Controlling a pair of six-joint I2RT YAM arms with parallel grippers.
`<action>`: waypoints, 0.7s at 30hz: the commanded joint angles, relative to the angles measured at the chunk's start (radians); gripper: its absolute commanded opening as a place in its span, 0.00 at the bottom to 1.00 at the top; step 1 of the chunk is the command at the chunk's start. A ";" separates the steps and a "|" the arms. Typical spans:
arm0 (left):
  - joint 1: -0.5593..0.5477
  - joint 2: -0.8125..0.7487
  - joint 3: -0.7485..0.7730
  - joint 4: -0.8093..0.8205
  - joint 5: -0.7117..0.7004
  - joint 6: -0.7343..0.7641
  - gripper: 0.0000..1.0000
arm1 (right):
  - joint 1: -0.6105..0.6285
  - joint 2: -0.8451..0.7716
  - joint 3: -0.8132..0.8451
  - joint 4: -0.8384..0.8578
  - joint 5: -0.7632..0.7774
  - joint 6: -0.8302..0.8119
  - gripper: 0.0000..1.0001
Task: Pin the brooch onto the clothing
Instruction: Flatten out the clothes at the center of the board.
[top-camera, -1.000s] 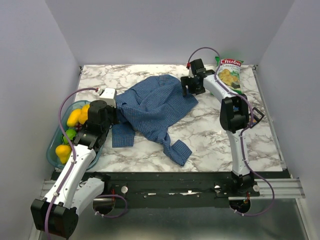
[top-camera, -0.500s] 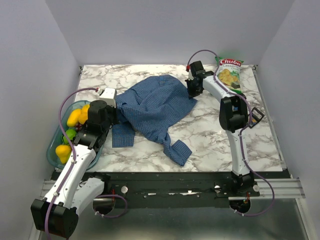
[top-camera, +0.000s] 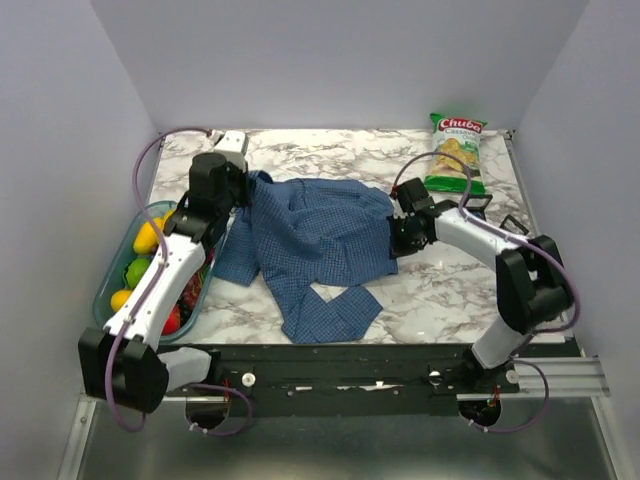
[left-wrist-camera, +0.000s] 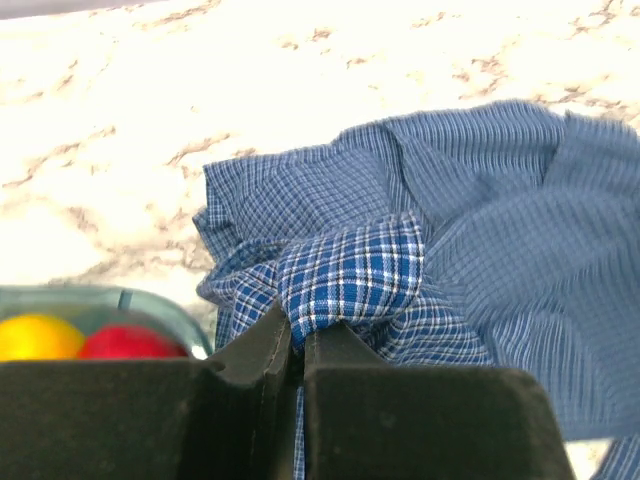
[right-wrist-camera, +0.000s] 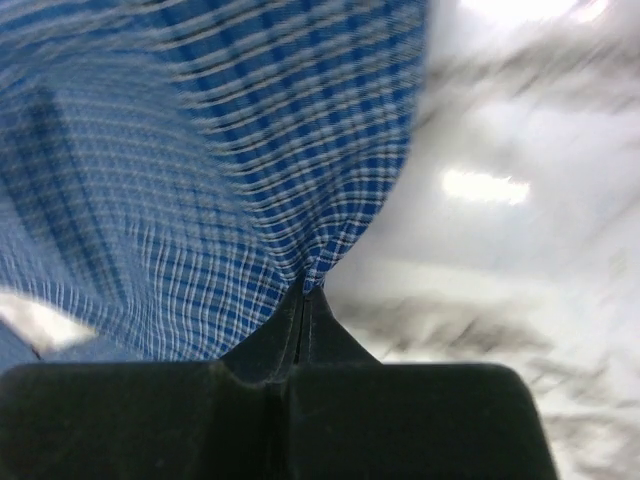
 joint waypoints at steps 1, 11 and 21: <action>0.004 0.134 0.177 0.075 0.095 0.006 0.00 | 0.143 -0.182 -0.186 0.067 0.019 0.137 0.01; 0.004 0.147 0.170 0.103 0.238 0.066 0.00 | 0.352 -0.457 -0.269 0.087 0.127 0.325 0.40; 0.004 -0.107 -0.113 0.089 0.211 0.086 0.00 | 0.166 -0.193 0.096 0.052 0.224 0.093 0.88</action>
